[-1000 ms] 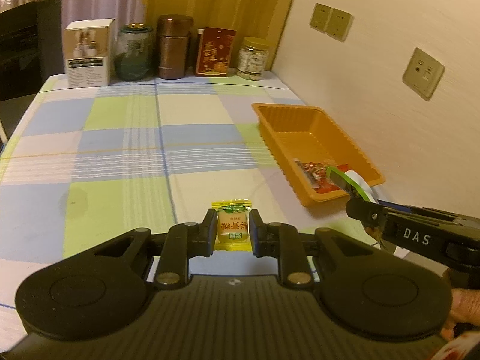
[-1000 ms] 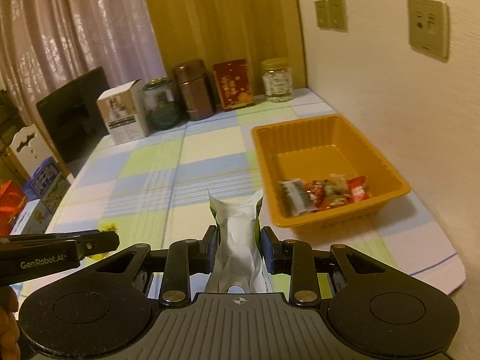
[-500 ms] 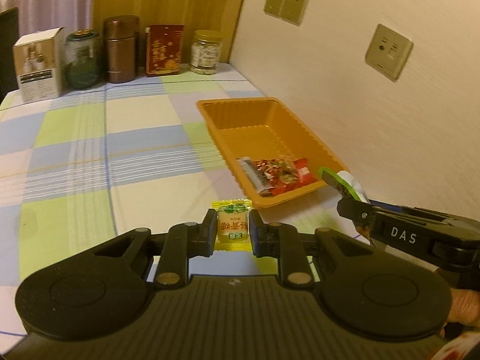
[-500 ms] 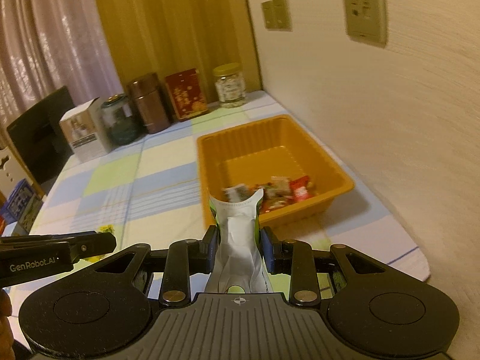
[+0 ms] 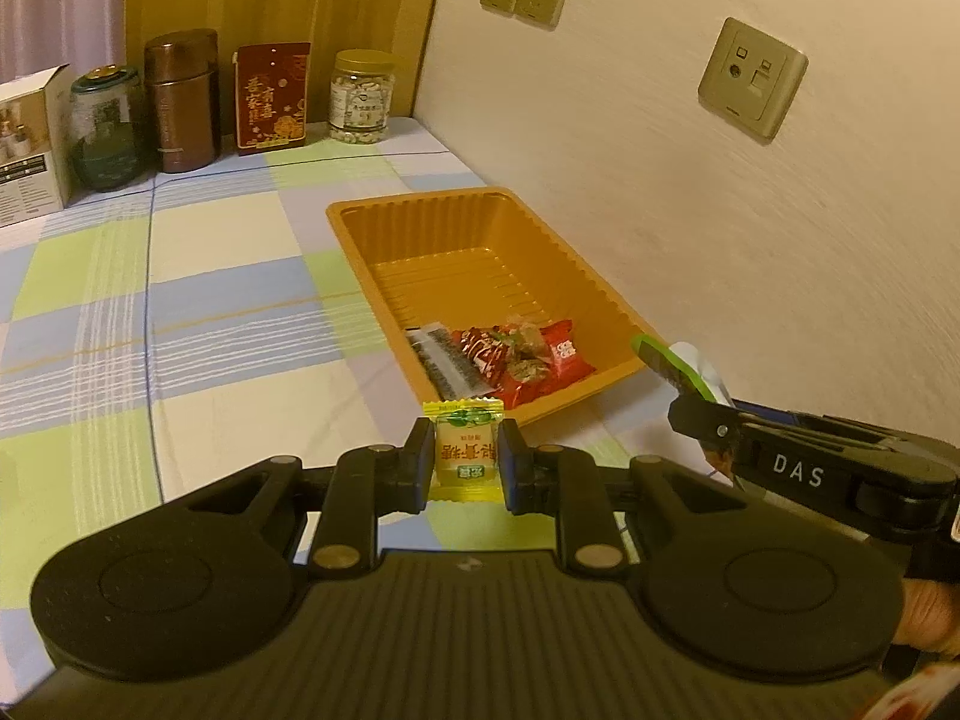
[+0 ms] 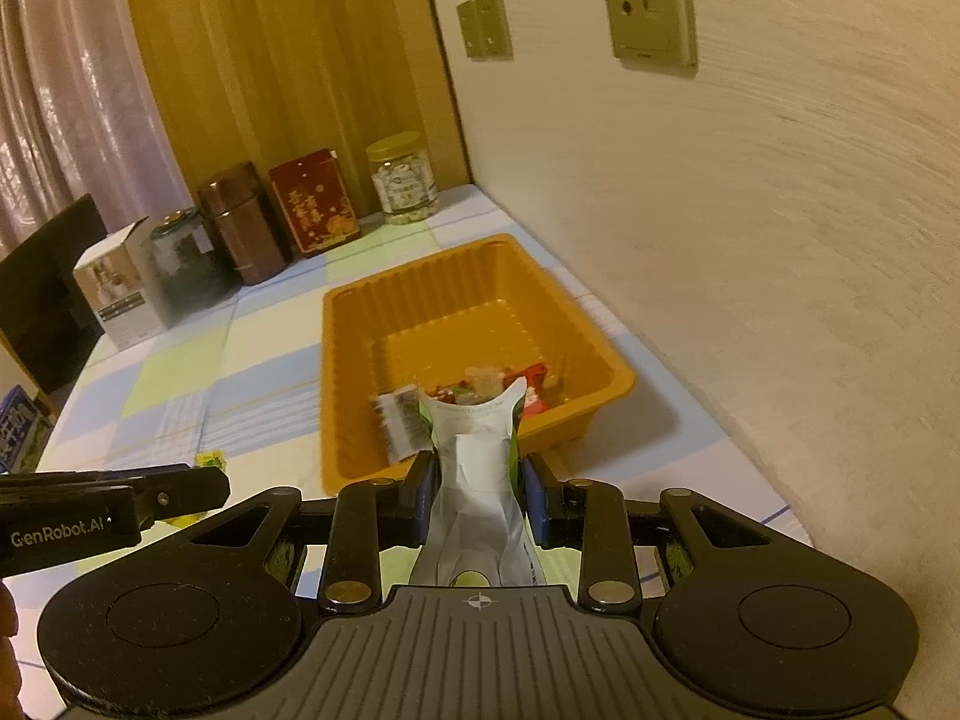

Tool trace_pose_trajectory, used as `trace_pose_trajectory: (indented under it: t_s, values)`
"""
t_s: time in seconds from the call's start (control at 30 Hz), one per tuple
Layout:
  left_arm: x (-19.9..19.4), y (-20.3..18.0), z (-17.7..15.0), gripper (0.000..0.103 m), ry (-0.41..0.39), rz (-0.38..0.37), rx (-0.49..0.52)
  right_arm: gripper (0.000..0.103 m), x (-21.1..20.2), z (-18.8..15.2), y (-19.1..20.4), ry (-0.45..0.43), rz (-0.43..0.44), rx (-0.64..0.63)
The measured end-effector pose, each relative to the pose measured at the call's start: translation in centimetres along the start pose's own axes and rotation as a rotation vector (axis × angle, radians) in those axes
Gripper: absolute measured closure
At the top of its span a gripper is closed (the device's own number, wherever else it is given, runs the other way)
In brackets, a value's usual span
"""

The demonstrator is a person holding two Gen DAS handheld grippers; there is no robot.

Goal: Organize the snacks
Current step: 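Carry the yellow candy with the left gripper while the right carries the white-green packet to the tray, then open both grippers to drop the candy and packet into the tray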

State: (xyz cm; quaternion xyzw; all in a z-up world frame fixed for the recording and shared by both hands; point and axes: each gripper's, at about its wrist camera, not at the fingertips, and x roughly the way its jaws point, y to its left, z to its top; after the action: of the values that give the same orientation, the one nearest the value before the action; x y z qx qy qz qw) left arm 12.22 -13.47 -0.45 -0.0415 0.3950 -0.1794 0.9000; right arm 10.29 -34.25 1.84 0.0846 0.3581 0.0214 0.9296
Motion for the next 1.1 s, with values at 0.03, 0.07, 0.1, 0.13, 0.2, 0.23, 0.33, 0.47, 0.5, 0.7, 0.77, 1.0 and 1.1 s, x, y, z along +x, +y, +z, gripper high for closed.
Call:
trace_pose_trajectory:
  t_s: [0.03,0.07,0.1,0.13,0.2,0.23,0.33,0.47,0.5,0.7,0.77,1.0,1.1]
  values:
    - [0.2,-0.1,0.2,0.083,0.001,-0.001,0.001,0.072,0.1,0.1,-0.2,0.000,-0.002,0.001]
    - [0.5,-0.2,0.3,0.083,0.002,-0.004,0.003,0.072,0.3,0.2,-0.4,0.000,-0.004,0.001]
    - [0.7,-0.3,0.5,0.083,0.004,-0.007,0.003,0.072,0.4,0.3,-0.5,0.001,-0.006,0.002]
    - [0.9,-0.4,0.6,0.083,0.004,-0.009,0.003,0.072,0.6,0.4,-0.7,0.001,-0.008,0.002]
    - [1.4,-0.6,0.9,0.083,0.006,-0.013,0.007,0.072,0.9,0.6,-0.9,0.002,-0.010,-0.001]
    - [1.7,-0.7,1.1,0.083,0.007,-0.015,0.008,0.072,1.0,0.7,-1.1,0.003,-0.011,-0.001]
    - [2.4,-1.0,1.7,0.083,0.008,-0.022,0.010,0.072,1.6,1.2,-1.4,0.005,-0.012,-0.006]
    - [3.4,-1.3,2.5,0.083,0.007,-0.030,0.011,0.072,2.5,1.8,-1.7,0.008,-0.012,-0.020]
    - [3.7,-1.3,2.7,0.083,0.007,-0.034,0.012,0.072,2.8,2.1,-1.7,0.008,-0.012,-0.023]
    - [5.2,-1.7,4.4,0.083,0.001,-0.047,0.021,0.072,4.4,3.6,-1.9,0.001,-0.010,-0.043]
    - [5.8,-1.6,4.9,0.083,0.001,-0.051,0.020,0.072,5.0,4.3,-1.9,-0.001,-0.007,-0.052]
    - [8.1,-1.1,6.9,0.083,0.004,-0.059,0.018,0.072,7.5,6.4,-2.0,-0.002,0.008,-0.065]
    - [9.3,-0.8,7.8,0.083,0.002,-0.049,0.024,0.072,8.7,7.2,-2.1,0.002,0.015,-0.068]
